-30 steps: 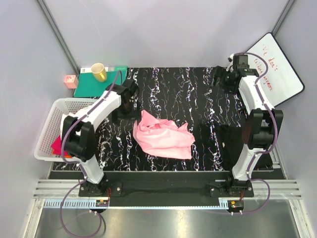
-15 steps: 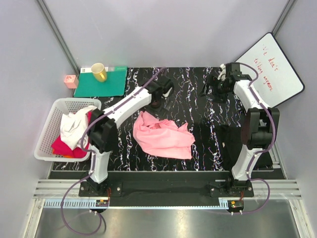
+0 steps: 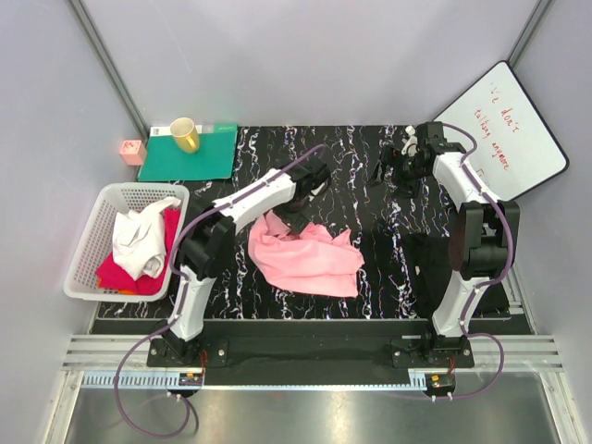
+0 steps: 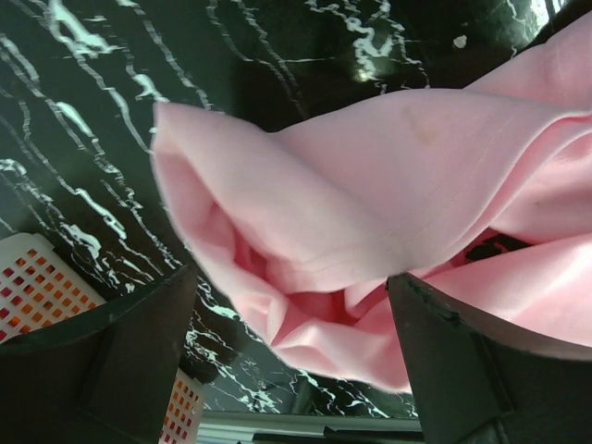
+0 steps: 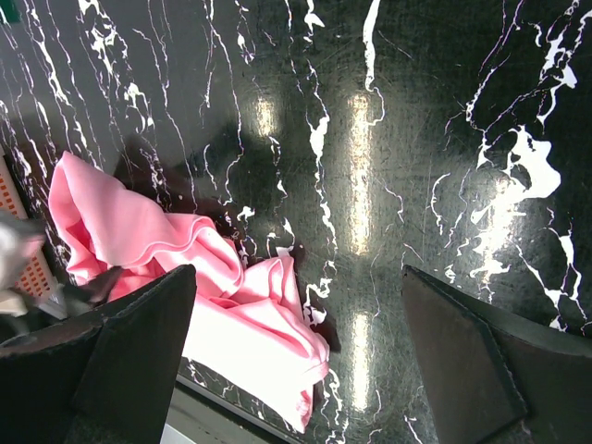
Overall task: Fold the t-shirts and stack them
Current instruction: Flatten out the tshirt
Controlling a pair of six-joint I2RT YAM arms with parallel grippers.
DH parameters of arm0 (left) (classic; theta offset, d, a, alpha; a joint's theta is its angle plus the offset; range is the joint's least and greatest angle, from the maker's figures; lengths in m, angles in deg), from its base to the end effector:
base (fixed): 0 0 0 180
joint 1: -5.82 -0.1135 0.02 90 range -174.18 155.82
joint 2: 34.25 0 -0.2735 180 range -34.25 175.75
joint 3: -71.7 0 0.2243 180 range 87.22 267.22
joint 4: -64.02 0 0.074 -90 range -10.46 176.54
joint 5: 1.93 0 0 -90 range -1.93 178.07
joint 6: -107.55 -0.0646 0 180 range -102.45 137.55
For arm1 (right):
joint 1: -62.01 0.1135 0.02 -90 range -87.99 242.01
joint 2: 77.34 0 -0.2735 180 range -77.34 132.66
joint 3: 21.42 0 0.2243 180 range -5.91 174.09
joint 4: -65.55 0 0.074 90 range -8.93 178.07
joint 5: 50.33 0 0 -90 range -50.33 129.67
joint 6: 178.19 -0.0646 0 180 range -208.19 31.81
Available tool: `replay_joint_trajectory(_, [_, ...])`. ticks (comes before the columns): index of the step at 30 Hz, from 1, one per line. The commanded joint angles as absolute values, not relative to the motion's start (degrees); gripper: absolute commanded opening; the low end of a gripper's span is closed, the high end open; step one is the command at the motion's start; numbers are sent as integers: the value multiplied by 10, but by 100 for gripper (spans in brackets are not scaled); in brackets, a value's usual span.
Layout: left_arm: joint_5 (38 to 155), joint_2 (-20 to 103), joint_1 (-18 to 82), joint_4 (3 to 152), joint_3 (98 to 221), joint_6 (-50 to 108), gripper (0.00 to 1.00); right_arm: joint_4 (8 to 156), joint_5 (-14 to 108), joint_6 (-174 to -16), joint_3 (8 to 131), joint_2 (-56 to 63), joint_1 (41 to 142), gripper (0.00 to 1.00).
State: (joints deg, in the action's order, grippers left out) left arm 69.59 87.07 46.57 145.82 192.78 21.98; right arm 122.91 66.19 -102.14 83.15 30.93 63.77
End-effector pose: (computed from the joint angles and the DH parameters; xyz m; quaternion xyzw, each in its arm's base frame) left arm 0.3203 -0.2490 0.2122 0.2963 0.9391 0.1216 0.1248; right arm 0.3923 0.0409 0.2434 0.0431 0.9432 0.2532 0.2106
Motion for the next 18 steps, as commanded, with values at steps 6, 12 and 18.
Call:
replay_joint_trajectory(6, [720, 868, 497, 1434, 1959, 210, 87, 1237, 671, -1020, 870, 290, 637, 100])
replay_joint_trajectory(12, [677, 919, 501, 1426, 1963, 216, 40, 1239, 673, -1016, 869, 288, 638, 100])
replay_joint_trajectory(18, [600, 955, 499, 1435, 1986, 242, 0, 1251, 676, -1009, 878, 293, 638, 100])
